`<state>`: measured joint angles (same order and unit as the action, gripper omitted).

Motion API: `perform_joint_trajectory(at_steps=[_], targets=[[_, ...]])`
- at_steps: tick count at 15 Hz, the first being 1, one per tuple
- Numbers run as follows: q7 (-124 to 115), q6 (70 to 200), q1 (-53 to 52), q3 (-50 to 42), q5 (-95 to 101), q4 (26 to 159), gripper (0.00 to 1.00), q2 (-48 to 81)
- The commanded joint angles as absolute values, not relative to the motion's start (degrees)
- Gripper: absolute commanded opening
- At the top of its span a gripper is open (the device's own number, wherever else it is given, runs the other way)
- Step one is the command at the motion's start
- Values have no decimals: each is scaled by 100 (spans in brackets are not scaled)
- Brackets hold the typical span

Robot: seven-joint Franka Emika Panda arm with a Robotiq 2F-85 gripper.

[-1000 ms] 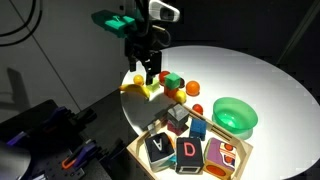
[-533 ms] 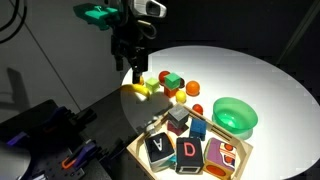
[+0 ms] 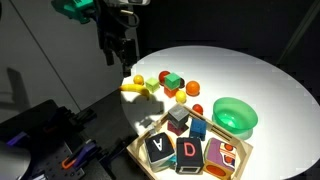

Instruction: Pick up the gray block and put it on the pink block

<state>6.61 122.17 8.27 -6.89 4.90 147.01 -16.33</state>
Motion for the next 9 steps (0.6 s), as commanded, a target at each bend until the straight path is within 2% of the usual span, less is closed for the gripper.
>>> perform_joint_trajectory(at_steps=[1,7,9], targets=[[675,12484,795,-677,626,15111,100,-2209],[681,12653,802,-658,612,15346,100,-2580],[660,12541,788,-688,511,15186,100,-2357]])
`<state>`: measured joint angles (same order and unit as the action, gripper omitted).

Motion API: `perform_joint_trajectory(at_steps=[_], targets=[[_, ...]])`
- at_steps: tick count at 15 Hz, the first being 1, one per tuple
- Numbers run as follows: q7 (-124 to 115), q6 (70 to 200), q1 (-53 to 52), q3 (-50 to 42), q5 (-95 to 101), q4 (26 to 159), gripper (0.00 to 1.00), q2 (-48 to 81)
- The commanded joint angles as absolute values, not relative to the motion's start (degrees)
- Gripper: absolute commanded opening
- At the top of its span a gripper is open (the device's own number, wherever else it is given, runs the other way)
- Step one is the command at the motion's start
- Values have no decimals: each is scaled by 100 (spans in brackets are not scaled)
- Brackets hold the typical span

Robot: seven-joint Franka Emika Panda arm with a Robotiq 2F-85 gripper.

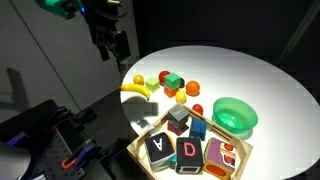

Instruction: Pick up the gray block and put it on the pink block

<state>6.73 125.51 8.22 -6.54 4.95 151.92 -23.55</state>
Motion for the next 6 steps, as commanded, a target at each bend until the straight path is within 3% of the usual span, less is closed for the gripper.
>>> perform_joint_trajectory(at_steps=[1,6], targets=[[660,12541,788,-688,511,15186,100,-2352],[661,12541,788,-689,511,15186,100,-2305]])
